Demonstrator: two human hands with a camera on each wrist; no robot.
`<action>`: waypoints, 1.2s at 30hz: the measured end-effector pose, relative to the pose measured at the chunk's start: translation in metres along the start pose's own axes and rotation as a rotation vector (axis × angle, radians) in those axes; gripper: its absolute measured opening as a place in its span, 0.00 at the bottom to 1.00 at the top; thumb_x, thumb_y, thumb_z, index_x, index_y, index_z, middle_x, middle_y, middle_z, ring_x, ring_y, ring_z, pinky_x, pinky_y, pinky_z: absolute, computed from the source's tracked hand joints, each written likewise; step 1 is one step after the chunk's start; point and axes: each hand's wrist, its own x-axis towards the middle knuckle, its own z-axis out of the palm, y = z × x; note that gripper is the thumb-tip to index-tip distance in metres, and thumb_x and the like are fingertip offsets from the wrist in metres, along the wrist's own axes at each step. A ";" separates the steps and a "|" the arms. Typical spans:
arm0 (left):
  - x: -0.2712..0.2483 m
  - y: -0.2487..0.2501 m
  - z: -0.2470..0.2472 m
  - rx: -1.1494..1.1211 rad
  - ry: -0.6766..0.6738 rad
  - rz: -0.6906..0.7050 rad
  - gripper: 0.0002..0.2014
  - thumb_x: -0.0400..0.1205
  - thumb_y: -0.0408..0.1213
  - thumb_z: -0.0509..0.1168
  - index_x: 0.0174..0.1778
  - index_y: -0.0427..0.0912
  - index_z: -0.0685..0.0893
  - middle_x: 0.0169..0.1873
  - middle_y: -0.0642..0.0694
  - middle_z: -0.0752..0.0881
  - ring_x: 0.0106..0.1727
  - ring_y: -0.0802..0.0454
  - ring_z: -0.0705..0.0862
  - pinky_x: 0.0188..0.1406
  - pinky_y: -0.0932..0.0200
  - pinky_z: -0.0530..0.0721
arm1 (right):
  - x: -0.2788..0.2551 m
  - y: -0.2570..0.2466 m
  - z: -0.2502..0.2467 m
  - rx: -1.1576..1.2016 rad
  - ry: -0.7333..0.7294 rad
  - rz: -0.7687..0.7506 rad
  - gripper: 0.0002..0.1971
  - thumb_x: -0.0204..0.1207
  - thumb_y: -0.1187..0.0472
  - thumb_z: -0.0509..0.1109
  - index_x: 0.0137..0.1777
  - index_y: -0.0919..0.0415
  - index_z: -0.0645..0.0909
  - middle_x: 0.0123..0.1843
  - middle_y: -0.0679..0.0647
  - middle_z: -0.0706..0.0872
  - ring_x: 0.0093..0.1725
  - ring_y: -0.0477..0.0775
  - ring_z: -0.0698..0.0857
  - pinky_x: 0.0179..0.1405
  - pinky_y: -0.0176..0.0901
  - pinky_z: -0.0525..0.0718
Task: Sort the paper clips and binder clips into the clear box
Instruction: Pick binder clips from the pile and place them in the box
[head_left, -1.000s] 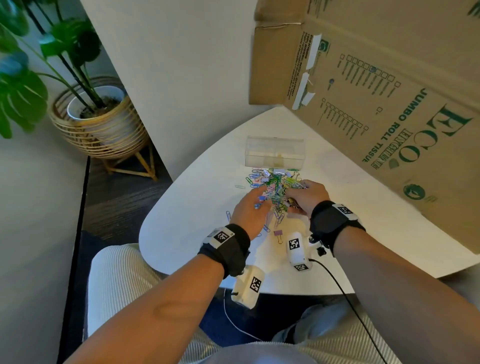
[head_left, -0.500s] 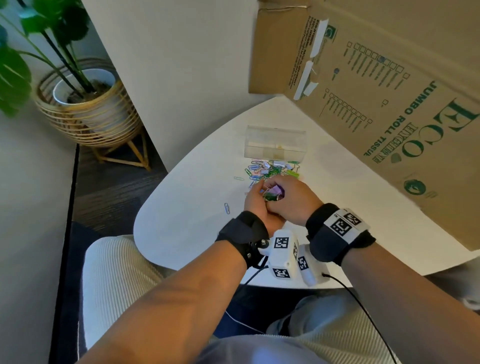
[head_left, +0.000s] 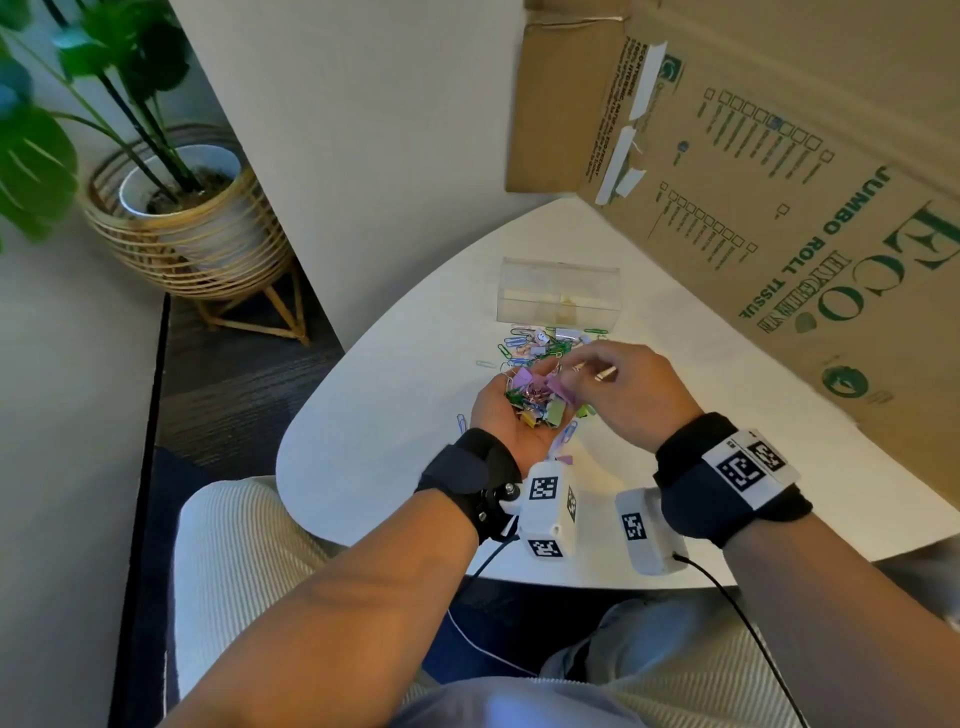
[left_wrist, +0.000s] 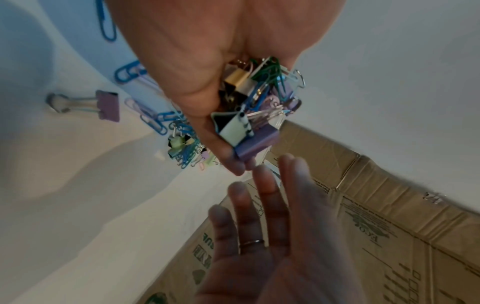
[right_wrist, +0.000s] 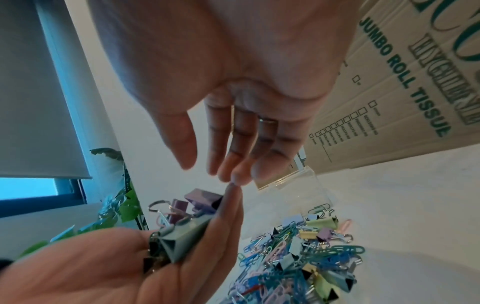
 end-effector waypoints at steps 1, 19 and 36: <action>0.001 -0.001 -0.004 0.005 -0.015 -0.004 0.19 0.83 0.38 0.52 0.62 0.34 0.83 0.52 0.30 0.87 0.51 0.35 0.87 0.57 0.42 0.84 | -0.001 0.002 0.002 -0.017 -0.038 -0.003 0.03 0.77 0.60 0.73 0.43 0.51 0.85 0.39 0.38 0.84 0.39 0.42 0.82 0.33 0.17 0.73; 0.011 0.002 -0.012 -0.110 0.032 -0.028 0.19 0.85 0.39 0.52 0.53 0.29 0.84 0.45 0.30 0.87 0.46 0.36 0.86 0.43 0.41 0.88 | 0.017 0.026 0.006 0.195 0.229 0.104 0.07 0.78 0.54 0.73 0.53 0.52 0.90 0.37 0.45 0.89 0.32 0.43 0.86 0.42 0.39 0.85; 0.009 0.008 -0.003 -0.129 0.006 -0.063 0.23 0.84 0.38 0.55 0.36 0.27 0.89 0.38 0.35 0.86 0.42 0.39 0.85 0.43 0.41 0.88 | 0.027 0.025 -0.001 0.605 0.265 0.159 0.11 0.74 0.66 0.77 0.51 0.49 0.86 0.38 0.55 0.92 0.33 0.54 0.87 0.42 0.47 0.91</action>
